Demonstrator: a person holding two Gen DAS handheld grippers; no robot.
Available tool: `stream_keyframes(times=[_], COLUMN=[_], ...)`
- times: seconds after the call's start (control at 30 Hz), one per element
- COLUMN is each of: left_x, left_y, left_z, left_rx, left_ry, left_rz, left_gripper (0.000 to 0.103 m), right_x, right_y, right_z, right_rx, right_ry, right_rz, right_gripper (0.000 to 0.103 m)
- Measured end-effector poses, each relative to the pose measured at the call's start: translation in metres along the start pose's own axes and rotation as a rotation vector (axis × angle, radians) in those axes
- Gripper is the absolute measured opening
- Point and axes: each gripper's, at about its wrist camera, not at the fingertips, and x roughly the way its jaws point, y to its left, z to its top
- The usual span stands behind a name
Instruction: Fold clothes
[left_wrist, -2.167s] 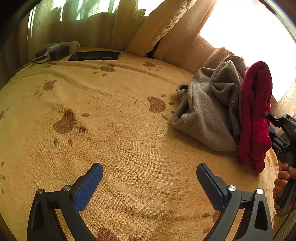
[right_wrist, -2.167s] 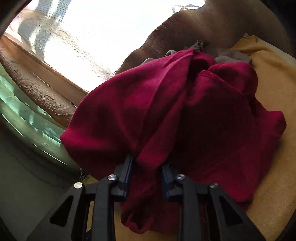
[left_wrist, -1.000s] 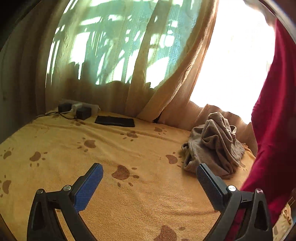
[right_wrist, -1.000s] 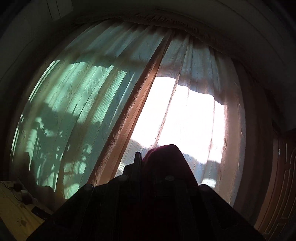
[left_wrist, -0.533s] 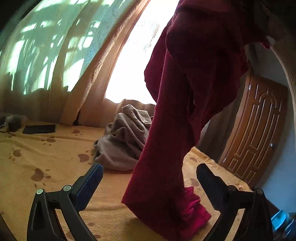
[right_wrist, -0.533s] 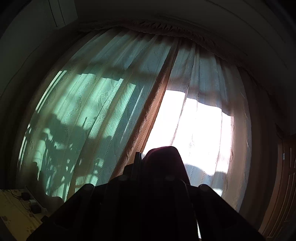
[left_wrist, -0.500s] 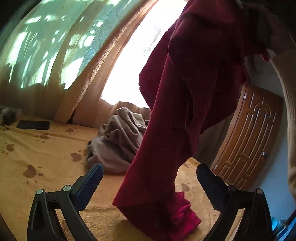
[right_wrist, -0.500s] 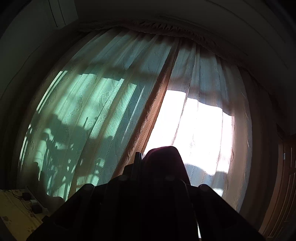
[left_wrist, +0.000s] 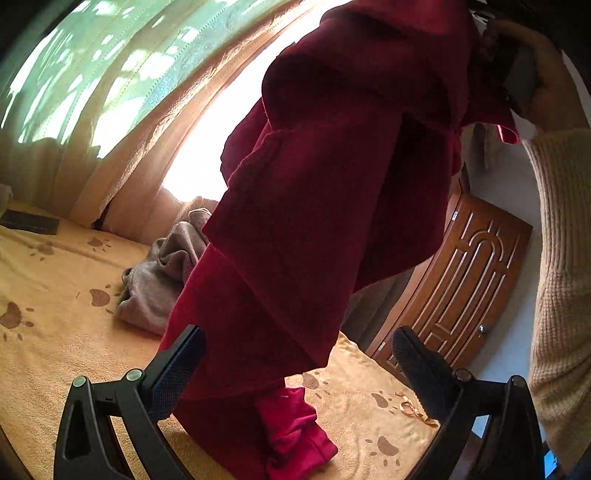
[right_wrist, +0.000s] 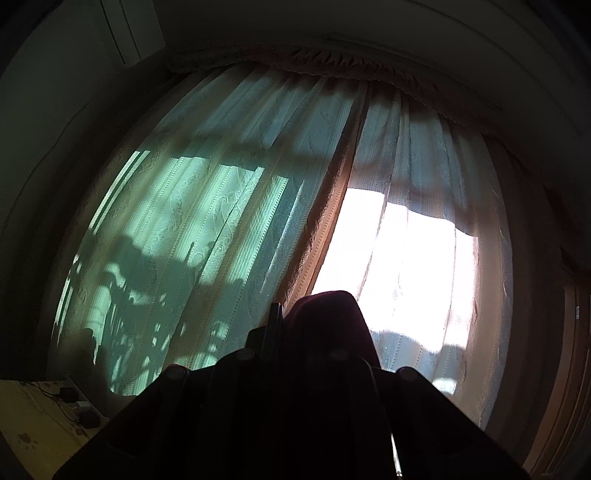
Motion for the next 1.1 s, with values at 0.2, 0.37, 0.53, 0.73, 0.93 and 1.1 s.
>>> stream_keyframes(times=[0.2, 0.37, 0.53, 0.73, 0.93, 1.1], left_x=[0.000, 0.003, -0.002, -0.085, -0.176, -0.186], left_y=[-0.001, -0.008, 0.001, 0.002, -0.013, -0.038], left_z=[0.007, 0.012, 0.014, 0.054, 0.126, 0.145], left_rx=[-0.053, -0.077, -0.159, -0.043, 0.050, 0.135], left_ry=[-0.007, 0.061, 0.092, -0.137, -0.411, -0.426], left_rz=[-0.087, -0.107, -0.084, 0.099, 0.279, 0.331], left_gripper=[0.102, 0.046, 0.011, 0.010, 0.010, 0.010], right_x=[-0.005, -0.008, -0.013, -0.024, -0.035, -0.032], right_y=[-0.002, -0.010, -0.020, -0.060, -0.124, -0.134], right_z=[0.001, -0.001, -0.009, -0.037, -0.107, -0.187], right_rx=[-0.007, 0.001, 0.002, 0.018, 0.230, 0.288], right_ry=[-0.005, -0.008, 0.001, 0.027, 0.171, 0.435], right_rz=[-0.011, -0.028, -0.061, -0.166, -0.139, 0.016], right_gripper=[0.011, 0.011, 0.011, 0.011, 0.011, 0.041])
